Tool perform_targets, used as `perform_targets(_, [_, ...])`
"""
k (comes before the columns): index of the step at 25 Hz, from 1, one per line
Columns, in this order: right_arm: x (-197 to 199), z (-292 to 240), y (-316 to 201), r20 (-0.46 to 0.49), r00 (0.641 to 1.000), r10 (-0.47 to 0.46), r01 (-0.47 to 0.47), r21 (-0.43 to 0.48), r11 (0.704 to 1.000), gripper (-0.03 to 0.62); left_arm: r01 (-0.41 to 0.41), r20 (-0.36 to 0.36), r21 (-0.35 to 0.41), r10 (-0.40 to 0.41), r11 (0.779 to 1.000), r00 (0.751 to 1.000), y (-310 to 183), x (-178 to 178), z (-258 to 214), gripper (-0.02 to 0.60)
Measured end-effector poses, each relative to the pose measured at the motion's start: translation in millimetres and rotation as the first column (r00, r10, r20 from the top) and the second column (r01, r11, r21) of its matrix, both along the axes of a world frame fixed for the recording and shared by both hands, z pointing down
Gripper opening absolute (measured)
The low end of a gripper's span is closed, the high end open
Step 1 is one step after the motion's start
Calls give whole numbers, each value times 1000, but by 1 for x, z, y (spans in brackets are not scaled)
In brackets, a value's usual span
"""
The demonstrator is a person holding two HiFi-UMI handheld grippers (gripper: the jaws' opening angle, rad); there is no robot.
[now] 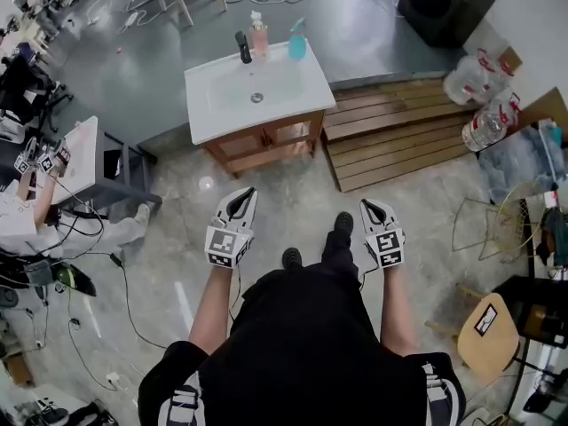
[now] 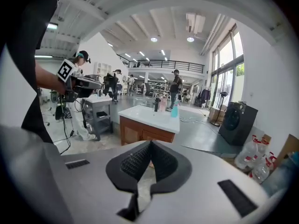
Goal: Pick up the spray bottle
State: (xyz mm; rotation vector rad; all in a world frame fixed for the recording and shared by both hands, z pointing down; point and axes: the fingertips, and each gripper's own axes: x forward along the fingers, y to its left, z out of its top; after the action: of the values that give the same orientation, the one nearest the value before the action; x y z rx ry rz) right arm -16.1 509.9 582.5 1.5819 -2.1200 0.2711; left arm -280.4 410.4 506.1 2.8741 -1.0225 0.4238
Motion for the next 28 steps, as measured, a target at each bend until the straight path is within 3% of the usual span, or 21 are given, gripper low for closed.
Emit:
perform_targets(7, [-7, -11, -6, -10, 999, 42, -42, 20, 999, 17, 3, -28, 4, -3, 1000, 1000, 7, -14, -6, 31])
perform_targets(13, [-9, -7, -14, -23, 1000, 21, -20, 14, 1000, 17, 19, -26, 0, -19, 1000, 999, -2, -19, -3, 31])
perform_targets(21, [31, 0, -44, -21, 1000, 17, -17, -6, 1000, 17, 29, -25, 15, -28, 999, 999, -40, 20, -10, 31])
perform_targets(28, [74, 6, -108, -2, 1000, -17, 17, 3, 1000, 17, 66, -3, 19, -66, 998, 998, -85, 60, -13, 31])
